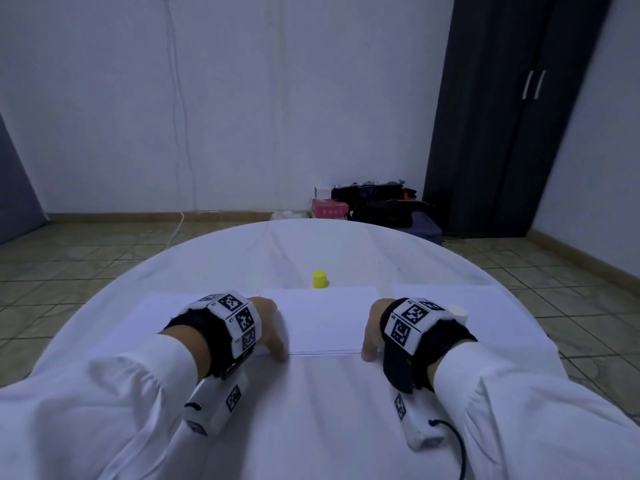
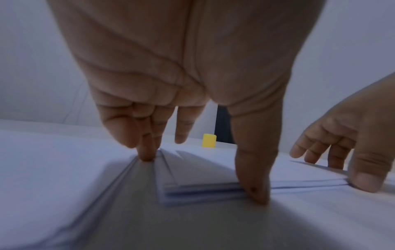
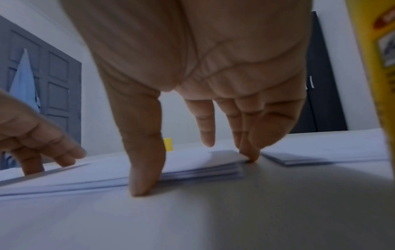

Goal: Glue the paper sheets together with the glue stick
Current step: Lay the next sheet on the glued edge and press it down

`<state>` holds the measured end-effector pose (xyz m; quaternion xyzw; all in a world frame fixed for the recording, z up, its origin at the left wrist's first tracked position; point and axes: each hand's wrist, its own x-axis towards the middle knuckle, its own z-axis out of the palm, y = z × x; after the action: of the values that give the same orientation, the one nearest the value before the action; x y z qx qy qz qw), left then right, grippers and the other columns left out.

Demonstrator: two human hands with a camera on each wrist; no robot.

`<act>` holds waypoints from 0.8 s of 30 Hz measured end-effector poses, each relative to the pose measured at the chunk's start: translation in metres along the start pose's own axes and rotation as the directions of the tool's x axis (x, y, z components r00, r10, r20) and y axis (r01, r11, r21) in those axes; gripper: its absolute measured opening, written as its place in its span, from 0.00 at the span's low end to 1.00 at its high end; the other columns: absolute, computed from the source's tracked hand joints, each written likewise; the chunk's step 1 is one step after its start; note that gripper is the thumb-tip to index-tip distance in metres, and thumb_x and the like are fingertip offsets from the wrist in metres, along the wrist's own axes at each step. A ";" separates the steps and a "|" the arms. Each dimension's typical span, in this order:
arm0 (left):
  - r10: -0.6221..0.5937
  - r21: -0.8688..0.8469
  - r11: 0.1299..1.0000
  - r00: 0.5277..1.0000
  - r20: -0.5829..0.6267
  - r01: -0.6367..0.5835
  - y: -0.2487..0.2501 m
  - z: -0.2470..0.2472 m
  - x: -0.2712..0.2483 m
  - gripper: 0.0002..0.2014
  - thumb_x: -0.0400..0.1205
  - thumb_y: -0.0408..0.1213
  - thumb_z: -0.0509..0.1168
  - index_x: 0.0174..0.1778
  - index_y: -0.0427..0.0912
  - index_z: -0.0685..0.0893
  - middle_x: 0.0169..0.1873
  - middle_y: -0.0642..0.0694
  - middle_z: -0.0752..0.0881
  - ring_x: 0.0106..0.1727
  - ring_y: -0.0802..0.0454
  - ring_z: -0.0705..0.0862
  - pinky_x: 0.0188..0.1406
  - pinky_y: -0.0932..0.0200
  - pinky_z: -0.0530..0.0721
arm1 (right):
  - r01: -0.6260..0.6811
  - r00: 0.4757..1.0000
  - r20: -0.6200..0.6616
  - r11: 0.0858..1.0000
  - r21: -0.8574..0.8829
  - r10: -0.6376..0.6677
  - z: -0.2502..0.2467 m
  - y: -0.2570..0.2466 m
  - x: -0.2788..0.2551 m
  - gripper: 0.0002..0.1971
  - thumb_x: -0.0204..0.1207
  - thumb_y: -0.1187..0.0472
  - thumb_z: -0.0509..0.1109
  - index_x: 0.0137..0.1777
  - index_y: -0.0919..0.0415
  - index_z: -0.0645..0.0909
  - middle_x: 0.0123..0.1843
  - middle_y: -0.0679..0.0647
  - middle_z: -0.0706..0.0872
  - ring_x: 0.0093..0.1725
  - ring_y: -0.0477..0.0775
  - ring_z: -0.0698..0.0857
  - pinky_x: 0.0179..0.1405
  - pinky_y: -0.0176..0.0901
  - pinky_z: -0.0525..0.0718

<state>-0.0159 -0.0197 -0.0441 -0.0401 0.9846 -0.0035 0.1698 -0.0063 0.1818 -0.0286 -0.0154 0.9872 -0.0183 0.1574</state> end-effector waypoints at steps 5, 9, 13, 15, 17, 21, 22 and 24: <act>-0.010 0.021 1.000 1.000 -0.023 0.010 0.002 0.002 -0.001 0.42 0.69 0.60 0.75 0.75 0.41 0.74 0.66 0.48 0.80 0.66 0.47 0.79 0.62 0.54 0.76 | 0.061 0.997 0.041 0.996 -0.059 -0.058 -0.009 -0.008 -0.017 0.20 0.72 0.59 0.75 0.25 0.57 0.68 0.27 0.52 0.72 0.43 0.50 0.79 0.43 0.42 0.74; 0.015 0.054 0.998 0.999 -0.049 -0.012 0.009 0.003 -0.011 0.38 0.72 0.58 0.73 0.73 0.40 0.74 0.67 0.44 0.80 0.67 0.45 0.80 0.62 0.54 0.78 | 0.114 0.993 0.032 0.992 -0.054 -0.112 -0.005 -0.005 -0.029 0.16 0.76 0.59 0.70 0.31 0.58 0.69 0.33 0.51 0.69 0.41 0.50 0.78 0.34 0.31 0.72; 0.059 0.092 0.995 0.992 -0.115 -0.048 0.024 0.003 -0.023 0.38 0.73 0.57 0.72 0.75 0.42 0.73 0.72 0.44 0.76 0.71 0.44 0.76 0.69 0.52 0.76 | 0.146 0.988 0.072 0.985 -0.092 -0.140 0.009 -0.004 -0.041 0.15 0.74 0.49 0.72 0.41 0.60 0.75 0.41 0.52 0.77 0.50 0.58 0.79 0.45 0.42 0.73; 0.103 0.092 0.992 0.985 -0.139 -0.091 0.034 0.001 -0.028 0.38 0.74 0.58 0.71 0.77 0.43 0.70 0.75 0.44 0.72 0.74 0.45 0.73 0.72 0.52 0.73 | 0.169 0.982 0.097 0.983 -0.074 -0.161 0.013 0.000 -0.046 0.18 0.71 0.46 0.73 0.40 0.61 0.77 0.41 0.53 0.81 0.47 0.57 0.81 0.49 0.42 0.77; 0.153 0.108 0.985 0.975 -0.162 -0.137 0.045 -0.001 -0.034 0.40 0.75 0.59 0.69 0.81 0.46 0.65 0.79 0.44 0.66 0.79 0.46 0.66 0.76 0.52 0.67 | 0.165 0.982 0.106 0.982 -0.088 -0.155 0.019 0.011 -0.053 0.23 0.70 0.45 0.74 0.57 0.62 0.81 0.54 0.54 0.86 0.54 0.57 0.84 0.57 0.46 0.81; 0.244 0.132 0.966 0.950 -0.195 -0.221 0.070 -0.006 -0.042 0.38 0.78 0.58 0.66 0.82 0.49 0.61 0.81 0.46 0.62 0.81 0.47 0.62 0.78 0.54 0.62 | 0.191 0.977 0.129 0.966 -0.171 -0.170 0.024 0.040 -0.070 0.23 0.71 0.47 0.74 0.58 0.63 0.81 0.57 0.54 0.85 0.51 0.54 0.83 0.45 0.42 0.80; 0.259 0.130 0.963 0.946 -0.193 -0.237 0.076 -0.007 -0.042 0.37 0.79 0.57 0.66 0.82 0.49 0.62 0.81 0.47 0.62 0.81 0.47 0.61 0.77 0.54 0.62 | 0.193 0.976 0.139 0.962 -0.192 -0.168 0.025 0.048 -0.074 0.22 0.71 0.47 0.74 0.59 0.62 0.81 0.57 0.54 0.85 0.52 0.54 0.83 0.47 0.43 0.80; 0.282 0.118 0.958 0.937 -0.203 -0.263 0.090 -0.009 -0.042 0.35 0.80 0.55 0.65 0.81 0.49 0.64 0.80 0.49 0.64 0.81 0.48 0.62 0.76 0.56 0.63 | 0.178 0.976 0.161 0.962 -0.208 -0.146 0.027 0.065 -0.078 0.16 0.70 0.47 0.73 0.49 0.60 0.82 0.49 0.53 0.85 0.49 0.55 0.83 0.42 0.41 0.79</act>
<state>0.0141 0.0732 -0.0237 0.1050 0.9922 -0.0283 0.0613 0.0744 0.2488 -0.0327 -0.1149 0.9646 0.0799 0.2235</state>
